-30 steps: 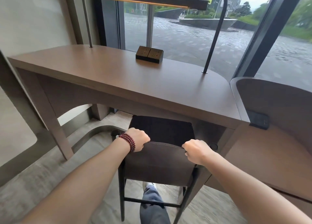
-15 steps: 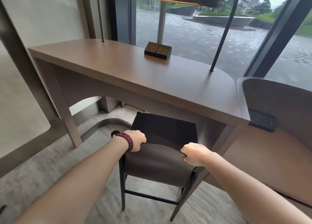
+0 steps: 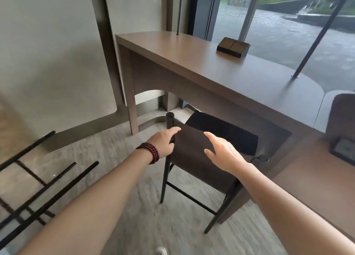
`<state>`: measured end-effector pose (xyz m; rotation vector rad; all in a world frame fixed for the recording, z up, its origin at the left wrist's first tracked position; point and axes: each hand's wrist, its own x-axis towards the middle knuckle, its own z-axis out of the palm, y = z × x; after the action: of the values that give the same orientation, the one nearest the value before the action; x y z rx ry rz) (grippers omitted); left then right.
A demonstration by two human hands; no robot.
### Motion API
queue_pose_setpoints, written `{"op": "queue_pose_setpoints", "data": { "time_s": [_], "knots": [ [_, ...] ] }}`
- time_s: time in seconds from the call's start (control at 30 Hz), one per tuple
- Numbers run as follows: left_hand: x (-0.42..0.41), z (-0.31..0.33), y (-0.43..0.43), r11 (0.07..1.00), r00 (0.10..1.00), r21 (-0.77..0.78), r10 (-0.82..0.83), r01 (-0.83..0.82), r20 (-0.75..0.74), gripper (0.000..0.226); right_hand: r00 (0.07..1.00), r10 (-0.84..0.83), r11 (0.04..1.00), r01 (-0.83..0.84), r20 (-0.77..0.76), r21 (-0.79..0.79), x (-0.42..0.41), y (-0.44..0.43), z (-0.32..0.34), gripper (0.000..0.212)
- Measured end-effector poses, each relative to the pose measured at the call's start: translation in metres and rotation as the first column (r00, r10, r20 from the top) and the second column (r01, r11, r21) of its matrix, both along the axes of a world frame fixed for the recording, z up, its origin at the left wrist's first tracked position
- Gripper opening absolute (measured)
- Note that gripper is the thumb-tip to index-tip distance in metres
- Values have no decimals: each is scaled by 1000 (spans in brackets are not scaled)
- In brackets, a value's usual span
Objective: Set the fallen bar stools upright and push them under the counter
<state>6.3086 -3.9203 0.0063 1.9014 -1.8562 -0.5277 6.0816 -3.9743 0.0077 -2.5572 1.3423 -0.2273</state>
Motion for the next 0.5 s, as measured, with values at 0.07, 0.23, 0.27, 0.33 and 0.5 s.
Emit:
{"op": "queue_pose_setpoints", "data": {
  "time_s": [0.07,0.23,0.27,0.33,0.5],
  "knots": [
    [-2,-1,26,996,989,-2,86,-87,-120,62,994,0,995,-11,113,98,9,19,-2,61],
    [4,-6,97,952,866,14,285,-306,-411,70,912,-9,945,-126,410,302,40,69,-8,60],
    [8,-7,112,930,813,14,329,-368,-481,71,888,-19,930,-154,460,335,47,80,-8,59],
    [18,-8,142,890,705,31,382,-456,-597,71,841,-43,897,-206,540,392,63,102,-8,59],
    [49,-14,221,818,577,59,453,-572,-680,70,769,-44,816,-340,638,467,107,159,-9,58]
  ]
}}
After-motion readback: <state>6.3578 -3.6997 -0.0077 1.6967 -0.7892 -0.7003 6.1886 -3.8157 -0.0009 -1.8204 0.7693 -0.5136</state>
